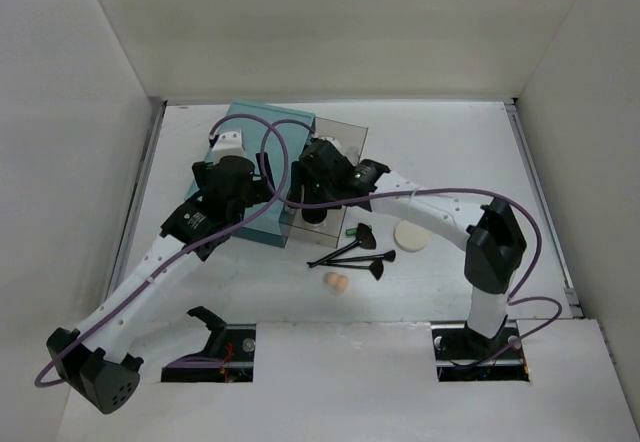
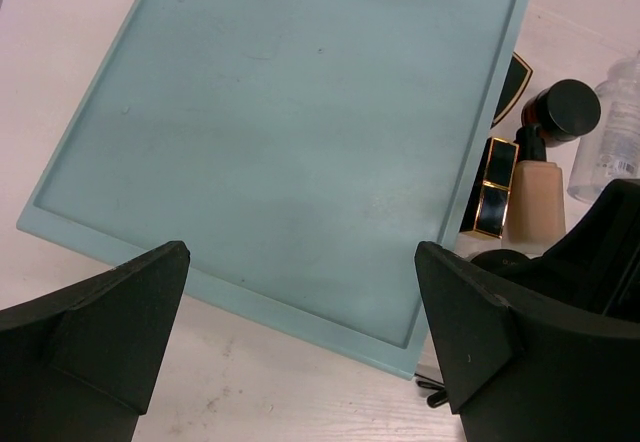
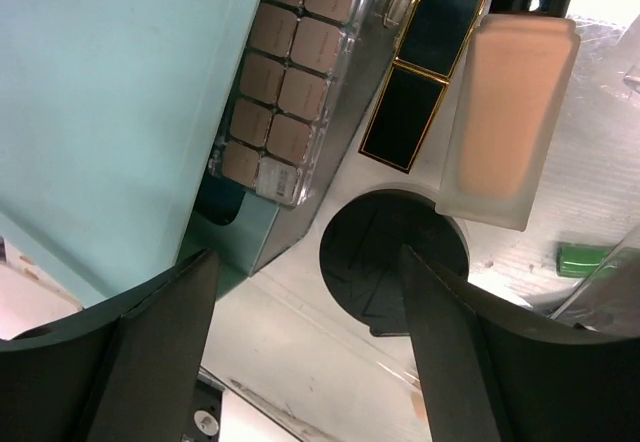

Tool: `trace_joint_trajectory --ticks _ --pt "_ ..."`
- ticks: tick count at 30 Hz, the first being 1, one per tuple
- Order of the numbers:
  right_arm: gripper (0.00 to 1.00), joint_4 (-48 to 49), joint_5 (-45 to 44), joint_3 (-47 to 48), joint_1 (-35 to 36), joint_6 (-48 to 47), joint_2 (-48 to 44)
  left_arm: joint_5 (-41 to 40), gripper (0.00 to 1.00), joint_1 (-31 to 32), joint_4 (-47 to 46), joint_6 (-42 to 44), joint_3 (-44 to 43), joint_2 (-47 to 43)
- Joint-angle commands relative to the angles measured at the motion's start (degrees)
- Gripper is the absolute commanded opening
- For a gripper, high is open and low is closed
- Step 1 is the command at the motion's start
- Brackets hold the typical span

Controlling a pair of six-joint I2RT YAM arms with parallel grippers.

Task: Organize the makeup

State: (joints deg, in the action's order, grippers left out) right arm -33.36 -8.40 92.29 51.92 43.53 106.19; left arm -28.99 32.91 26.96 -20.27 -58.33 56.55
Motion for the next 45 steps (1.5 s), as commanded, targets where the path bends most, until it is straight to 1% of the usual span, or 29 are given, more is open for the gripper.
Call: trace_joint_trajectory --ticks 1,4,6,8,10,13,14,15,16,17,18,22,24,27,32,34,37,45 --pt "0.74 3.48 -0.3 0.26 0.42 -0.46 -4.76 -1.06 1.0 -0.43 -0.15 -0.65 -1.97 0.31" --pt "0.57 4.45 -1.0 -2.19 0.07 -2.39 -9.49 -1.07 1.0 -1.31 -0.24 -0.21 -2.4 1.45" --pt "0.53 4.89 -2.14 -4.21 -0.98 -3.36 -12.83 -1.07 1.0 -2.88 -0.5 0.06 -3.11 2.5" --pt "0.51 5.24 -3.28 -6.93 -2.65 -4.41 -16.52 -0.72 1.0 -5.08 -0.94 0.5 -3.81 3.56" --pt "0.48 5.68 -4.07 -10.8 -4.93 -4.5 -20.39 -0.28 1.0 -8.5 -0.77 1.02 -4.95 5.14" --pt "0.37 5.94 -4.25 -17.47 -8.97 -4.15 -24.79 1.56 0.99 -14.65 -1.21 1.99 -6.01 7.51" --pt "0.34 5.94 -4.25 -19.58 -10.29 -3.81 -25.85 2.79 0.89 -17.11 -1.64 2.34 -6.53 8.3" --pt "0.33 5.94 -4.25 -20.91 -11.26 -3.54 -26.56 4.45 0.74 -19.48 -2.43 2.78 -7.15 9.27" --pt "0.32 6.12 -4.17 -22.66 -12.4 -3.19 -27.17 6.47 0.64 -21.94 -3.48 3.39 -7.76 10.15" --pt "0.31 6.29 -4.16 -24.16 -13.29 -3.01 -27.7 9.19 0.57 -24.4 -4.8 4.18 -8.29 11.46" --pt "0.31 6.56 -4.16 -25.57 -14.16 -2.92 -28.05 11.91 0.53 -26.69 -6.03 4.88 -8.82 12.86" --pt "0.29 7.87 -3.38 -29.09 -15.23 -2.66 -27.36 24.04 0.51 -34.25 -9.46 6.82 -10.66 20.15" --pt "0.29 8.4 -2.76 -29.45 -14.97 -2.83 -26.04 26.26 0.5 -35.93 -10.35 7.52 -11.28 23.06" --pt "0.28 9.89 -1.71 -29.45 -14.96 -2.66 -23.41 26.0 0.46 -36.91 -10.26 8.49 -12.6 25.97" --pt "0.27 12.79 1.02 -27.0 -13.39 -2.57 -18.58 27.5 0.46 -36.73 -12.37 10.95 -12.25 27.99" --pt "0.27 14.28 1.72 -25.41 -12.6 -2.66 -16.64 28.11 0.46 -36.21 -12.72 11.48 -11.9 29.31" --pt "0.27 16.48 2.16 -22.6 -11.54 -3.62 -13.74 28.55 0.42 -35.24 -12.81 11.66 -10.94 31.15" --pt "0.29 19.65 3.22 -13.99 -9.61 -5.47 -5.92 28.03 0.38 -33.3 -14.13 11.57 -7.25 33.27"
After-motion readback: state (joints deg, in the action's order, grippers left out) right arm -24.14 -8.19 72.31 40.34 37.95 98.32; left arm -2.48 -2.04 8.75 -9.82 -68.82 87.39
